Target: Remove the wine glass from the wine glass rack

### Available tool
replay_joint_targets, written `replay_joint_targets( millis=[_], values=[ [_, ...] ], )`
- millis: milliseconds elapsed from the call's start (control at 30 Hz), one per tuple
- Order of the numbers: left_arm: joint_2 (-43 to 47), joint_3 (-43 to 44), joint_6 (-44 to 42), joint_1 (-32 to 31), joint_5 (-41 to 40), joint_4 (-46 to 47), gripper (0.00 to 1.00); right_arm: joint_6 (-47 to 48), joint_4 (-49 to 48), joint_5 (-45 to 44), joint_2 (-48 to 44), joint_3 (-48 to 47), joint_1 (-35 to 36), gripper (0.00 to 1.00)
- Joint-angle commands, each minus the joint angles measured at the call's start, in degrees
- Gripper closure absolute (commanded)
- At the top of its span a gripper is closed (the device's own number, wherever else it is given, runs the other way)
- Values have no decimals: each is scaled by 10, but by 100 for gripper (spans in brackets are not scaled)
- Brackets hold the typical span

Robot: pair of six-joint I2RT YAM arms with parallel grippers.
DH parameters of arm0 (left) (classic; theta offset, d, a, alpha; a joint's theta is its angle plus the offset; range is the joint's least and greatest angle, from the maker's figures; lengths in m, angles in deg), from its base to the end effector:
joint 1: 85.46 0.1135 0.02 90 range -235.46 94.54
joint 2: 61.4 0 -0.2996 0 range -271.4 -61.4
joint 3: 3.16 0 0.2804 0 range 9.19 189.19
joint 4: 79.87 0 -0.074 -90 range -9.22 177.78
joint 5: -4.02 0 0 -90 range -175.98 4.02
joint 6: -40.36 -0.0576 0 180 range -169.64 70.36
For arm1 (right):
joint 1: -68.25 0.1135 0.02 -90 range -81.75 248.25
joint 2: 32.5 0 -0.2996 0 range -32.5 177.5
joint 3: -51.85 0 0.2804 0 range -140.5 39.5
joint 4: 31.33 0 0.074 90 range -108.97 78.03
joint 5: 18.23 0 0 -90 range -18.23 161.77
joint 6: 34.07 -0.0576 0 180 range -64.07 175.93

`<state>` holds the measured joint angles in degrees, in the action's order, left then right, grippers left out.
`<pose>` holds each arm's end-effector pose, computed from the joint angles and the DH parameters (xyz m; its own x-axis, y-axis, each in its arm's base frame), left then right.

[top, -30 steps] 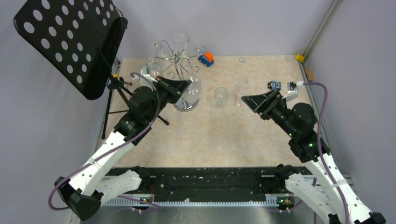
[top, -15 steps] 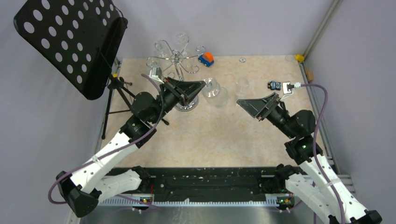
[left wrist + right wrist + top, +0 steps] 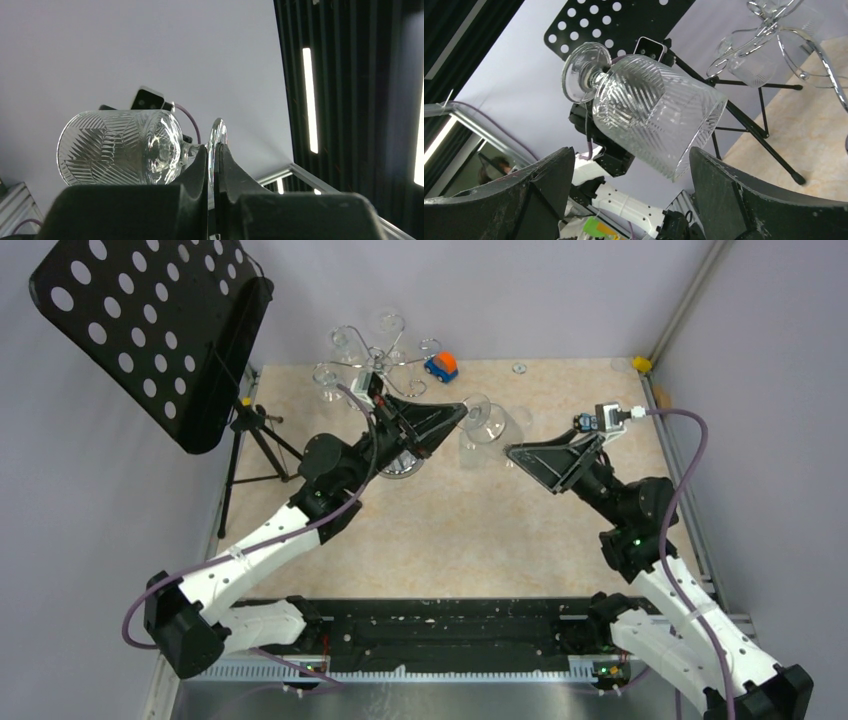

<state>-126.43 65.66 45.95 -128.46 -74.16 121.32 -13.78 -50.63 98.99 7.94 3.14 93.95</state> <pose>0.2051 -0.2074 0.4587 -0.8296 -0.5584 0.0022 0.2291 -0.3440 -0.9106 0.1512 0.1020 0.4061 -0.5598 0.6562 -0.5060 -0.6516 0.0286 0.7580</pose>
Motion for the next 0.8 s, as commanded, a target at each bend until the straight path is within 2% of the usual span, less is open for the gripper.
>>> replay_joint_targets(
  millis=[0,167,500,600,667,700,767],
  values=[
    [-1,39,37,-16,13,136,100,-23,-112,14,11,-7,16,16],
    [0,39,36,-26,9,142,100,-29,-172,18,19,-7,23,27],
    [14,26,41,-31,-10,167,100,-70,-346,16,34,10,25,67],
    [19,30,31,-34,-10,147,100,-73,-372,15,39,4,26,86],
    [22,47,-12,-34,-5,118,100,-69,-361,17,42,-7,26,100],
    [23,63,-40,-34,2,88,98,-62,-347,19,42,-16,26,100],
    [27,90,-91,-36,11,24,83,-36,-309,17,37,-31,26,100]
  ],
)
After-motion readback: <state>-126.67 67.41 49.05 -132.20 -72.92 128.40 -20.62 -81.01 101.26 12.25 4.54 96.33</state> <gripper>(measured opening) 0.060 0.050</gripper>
